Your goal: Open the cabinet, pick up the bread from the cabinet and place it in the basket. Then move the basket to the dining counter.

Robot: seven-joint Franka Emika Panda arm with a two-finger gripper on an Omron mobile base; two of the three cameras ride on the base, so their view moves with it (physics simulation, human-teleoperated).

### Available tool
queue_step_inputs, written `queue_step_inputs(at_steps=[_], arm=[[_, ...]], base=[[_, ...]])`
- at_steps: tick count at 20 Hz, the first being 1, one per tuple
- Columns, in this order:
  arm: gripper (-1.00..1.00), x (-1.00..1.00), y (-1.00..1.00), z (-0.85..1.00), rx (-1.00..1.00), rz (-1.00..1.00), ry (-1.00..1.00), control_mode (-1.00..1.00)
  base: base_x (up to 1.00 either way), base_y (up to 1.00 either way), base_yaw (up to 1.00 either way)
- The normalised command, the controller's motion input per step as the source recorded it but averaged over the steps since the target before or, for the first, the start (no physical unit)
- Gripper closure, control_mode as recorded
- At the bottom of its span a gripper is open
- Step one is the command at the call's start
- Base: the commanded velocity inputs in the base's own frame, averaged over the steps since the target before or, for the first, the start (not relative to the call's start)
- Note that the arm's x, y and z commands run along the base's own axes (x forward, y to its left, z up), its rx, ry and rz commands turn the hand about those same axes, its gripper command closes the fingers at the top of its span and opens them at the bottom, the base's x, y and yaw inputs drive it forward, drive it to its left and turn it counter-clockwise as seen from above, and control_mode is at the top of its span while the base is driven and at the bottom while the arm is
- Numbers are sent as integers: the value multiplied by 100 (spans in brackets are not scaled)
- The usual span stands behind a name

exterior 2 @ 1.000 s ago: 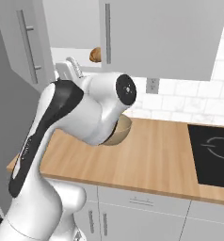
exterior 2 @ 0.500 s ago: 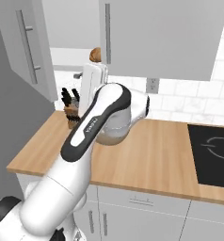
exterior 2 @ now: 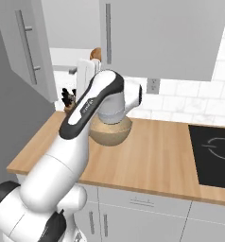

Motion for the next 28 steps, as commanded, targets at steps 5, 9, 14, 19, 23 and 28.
queue_step_inputs(at_steps=[5,9,14,19,23,28], arm=[[-100,44,13,1,-5,2,0,-100],[-100,27,67,0,-8,4,0,-100],[-100,3,89,0,-6,6,1,-100],[-100,-56,98,0,-11,5,0,-100],[-100,-63,100,0,-16,0,-1,-100],[-100,-45,100,0,-18,0,0,-100]], base=[[0,0,0],[0,0,0],[0,0,0],[0,0,0],[0,0,0],[0,0,0]])
